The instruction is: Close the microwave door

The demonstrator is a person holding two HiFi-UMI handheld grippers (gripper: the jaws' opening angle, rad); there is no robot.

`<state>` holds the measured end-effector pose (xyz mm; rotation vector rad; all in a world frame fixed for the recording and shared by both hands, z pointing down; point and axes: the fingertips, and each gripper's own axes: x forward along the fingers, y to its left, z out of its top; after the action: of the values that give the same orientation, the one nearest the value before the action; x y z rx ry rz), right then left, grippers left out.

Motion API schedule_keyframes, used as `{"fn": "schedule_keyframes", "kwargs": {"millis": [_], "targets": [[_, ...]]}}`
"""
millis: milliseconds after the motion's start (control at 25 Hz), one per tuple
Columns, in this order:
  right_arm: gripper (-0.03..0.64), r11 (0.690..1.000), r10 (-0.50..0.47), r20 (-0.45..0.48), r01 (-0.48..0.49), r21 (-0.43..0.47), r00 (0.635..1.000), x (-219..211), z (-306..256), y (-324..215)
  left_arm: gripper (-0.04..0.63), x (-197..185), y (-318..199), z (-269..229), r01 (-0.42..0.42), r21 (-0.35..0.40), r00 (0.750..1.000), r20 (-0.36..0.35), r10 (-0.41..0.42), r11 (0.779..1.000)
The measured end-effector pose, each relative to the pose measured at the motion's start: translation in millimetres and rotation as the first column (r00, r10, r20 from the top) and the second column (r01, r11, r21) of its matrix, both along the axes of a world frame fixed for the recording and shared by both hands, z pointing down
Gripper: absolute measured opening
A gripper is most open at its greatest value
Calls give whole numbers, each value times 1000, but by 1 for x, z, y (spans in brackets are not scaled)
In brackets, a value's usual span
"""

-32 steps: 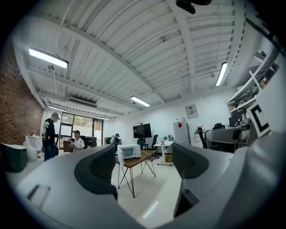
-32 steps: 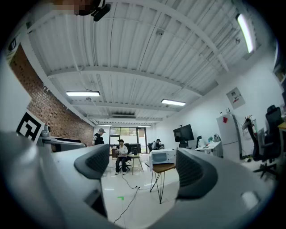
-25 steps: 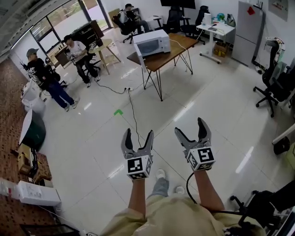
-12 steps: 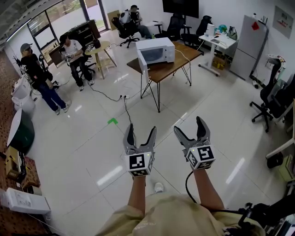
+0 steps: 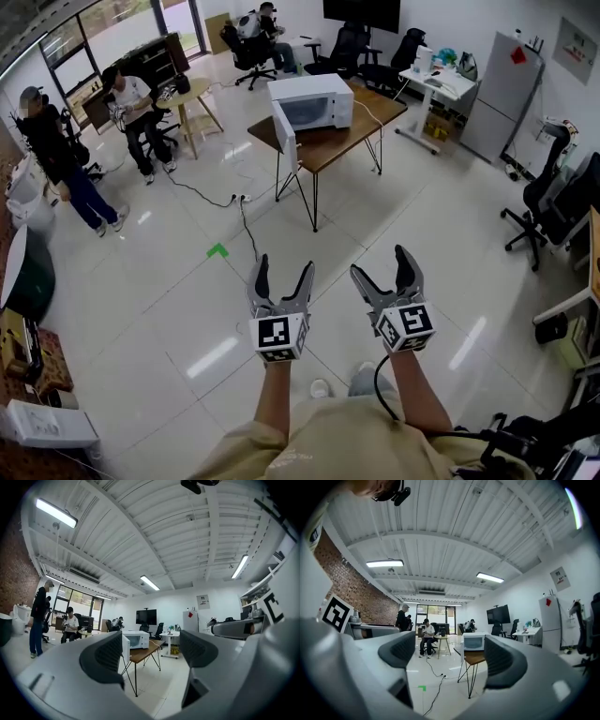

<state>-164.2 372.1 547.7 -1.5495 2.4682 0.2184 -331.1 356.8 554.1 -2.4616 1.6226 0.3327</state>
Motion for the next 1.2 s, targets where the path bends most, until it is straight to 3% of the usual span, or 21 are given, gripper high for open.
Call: {"fn": "schedule_keyframes", "kwargs": {"millis": [280, 600, 760, 1200], "targets": [[437, 998, -60, 53, 61, -12, 997, 56, -1, -82, 388, 61, -64, -2, 44, -11, 998, 48, -43, 999], [420, 990, -136, 88, 133, 46, 987, 147, -20, -156, 383, 146, -121, -26, 129, 48, 991, 39, -131, 990], [420, 985, -166, 99, 160, 60, 981, 187, -21, -188, 383, 182, -153, -21, 159, 40, 986, 48, -161, 986], [420, 974, -222, 131, 224, -3, 966, 231, 23, -285, 377, 224, -236, 5, 236, 3, 968, 89, -236, 972]]}}
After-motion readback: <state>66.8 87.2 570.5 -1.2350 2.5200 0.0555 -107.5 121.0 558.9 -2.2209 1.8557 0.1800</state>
